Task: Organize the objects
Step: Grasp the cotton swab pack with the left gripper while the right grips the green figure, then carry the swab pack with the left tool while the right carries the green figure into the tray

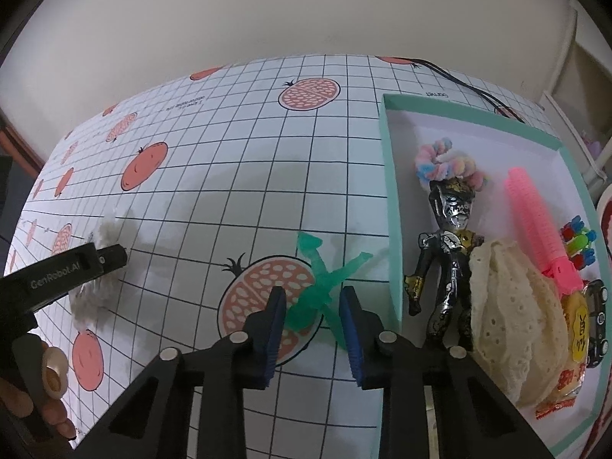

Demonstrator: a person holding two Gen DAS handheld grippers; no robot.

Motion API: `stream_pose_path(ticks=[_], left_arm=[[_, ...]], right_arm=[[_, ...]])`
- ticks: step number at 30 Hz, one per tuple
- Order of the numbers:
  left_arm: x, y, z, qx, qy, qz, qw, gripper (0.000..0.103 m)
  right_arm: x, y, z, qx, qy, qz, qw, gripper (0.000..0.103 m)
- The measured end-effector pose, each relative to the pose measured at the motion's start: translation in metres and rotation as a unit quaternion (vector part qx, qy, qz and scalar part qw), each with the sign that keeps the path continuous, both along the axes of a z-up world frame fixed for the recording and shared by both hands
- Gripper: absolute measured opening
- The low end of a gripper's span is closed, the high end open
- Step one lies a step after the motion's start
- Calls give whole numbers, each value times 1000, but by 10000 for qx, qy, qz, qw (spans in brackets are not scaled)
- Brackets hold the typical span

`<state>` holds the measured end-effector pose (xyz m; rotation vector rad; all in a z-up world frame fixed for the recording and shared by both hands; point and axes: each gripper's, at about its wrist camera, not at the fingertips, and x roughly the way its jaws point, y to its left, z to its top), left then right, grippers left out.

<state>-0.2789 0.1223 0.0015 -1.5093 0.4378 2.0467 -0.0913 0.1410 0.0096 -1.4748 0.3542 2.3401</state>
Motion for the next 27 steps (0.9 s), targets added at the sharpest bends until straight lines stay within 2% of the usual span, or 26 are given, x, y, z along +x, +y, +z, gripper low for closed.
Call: stream_pose_path(ticks=[4, 12, 16, 27], left_arm=[[4, -4, 2, 7, 21, 14, 10000, 72], [2, -8, 4, 90, -86, -4, 9999, 71], [-23, -12, 4, 120, -139, -32, 9998, 71], [-33, -7, 12, 298, -85, -54, 9995, 71]], right_arm=[[1, 1, 0, -44, 29, -1, 10000, 29], [-1, -4, 5, -96, 107, 161, 9998, 25], [-1, -6, 1, -92, 61, 179, 9998, 25], [0, -8, 23, -75, 364, 256, 9990, 25]])
